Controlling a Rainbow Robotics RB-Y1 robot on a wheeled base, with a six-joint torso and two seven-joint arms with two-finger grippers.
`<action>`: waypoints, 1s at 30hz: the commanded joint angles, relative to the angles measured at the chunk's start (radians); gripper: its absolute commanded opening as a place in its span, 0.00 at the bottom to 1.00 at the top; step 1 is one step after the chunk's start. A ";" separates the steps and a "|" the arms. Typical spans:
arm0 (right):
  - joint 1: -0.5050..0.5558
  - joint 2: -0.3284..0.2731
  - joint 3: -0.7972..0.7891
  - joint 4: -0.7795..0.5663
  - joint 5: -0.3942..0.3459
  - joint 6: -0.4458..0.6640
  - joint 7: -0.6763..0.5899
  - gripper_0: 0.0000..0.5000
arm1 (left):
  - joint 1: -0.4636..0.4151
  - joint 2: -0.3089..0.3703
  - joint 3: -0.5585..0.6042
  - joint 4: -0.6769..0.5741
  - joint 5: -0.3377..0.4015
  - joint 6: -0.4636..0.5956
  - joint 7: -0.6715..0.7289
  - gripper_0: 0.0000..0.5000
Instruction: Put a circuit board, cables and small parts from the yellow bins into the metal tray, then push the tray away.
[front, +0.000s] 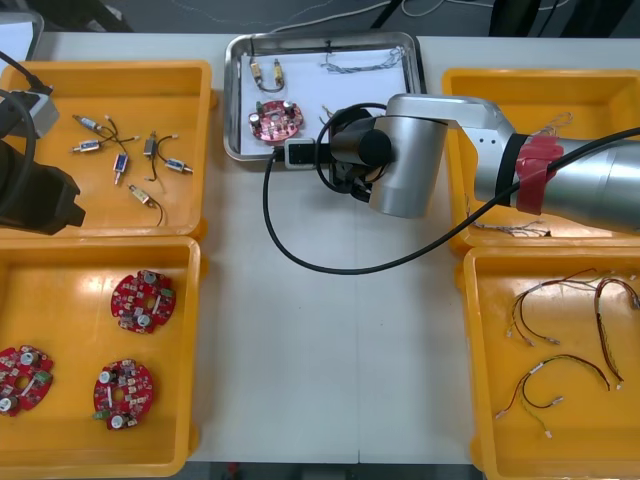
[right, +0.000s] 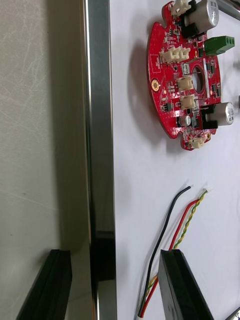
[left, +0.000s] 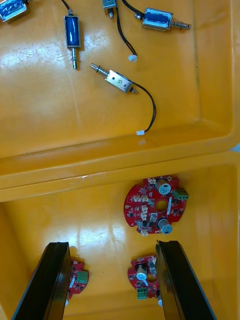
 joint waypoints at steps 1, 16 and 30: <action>-0.061 0.012 0.000 0.001 0.013 0.008 0.024 1.00 | 0.016 0.046 0.028 -0.028 -0.007 0.006 -0.044 1.00; -0.060 0.005 -0.061 -0.086 0.023 0.178 0.044 1.00 | 0.016 0.046 0.028 -0.028 -0.007 0.006 -0.044 1.00; -0.056 -0.038 -0.163 -0.300 -0.099 0.458 0.050 1.00 | 0.016 0.046 0.028 -0.028 -0.007 0.006 -0.044 1.00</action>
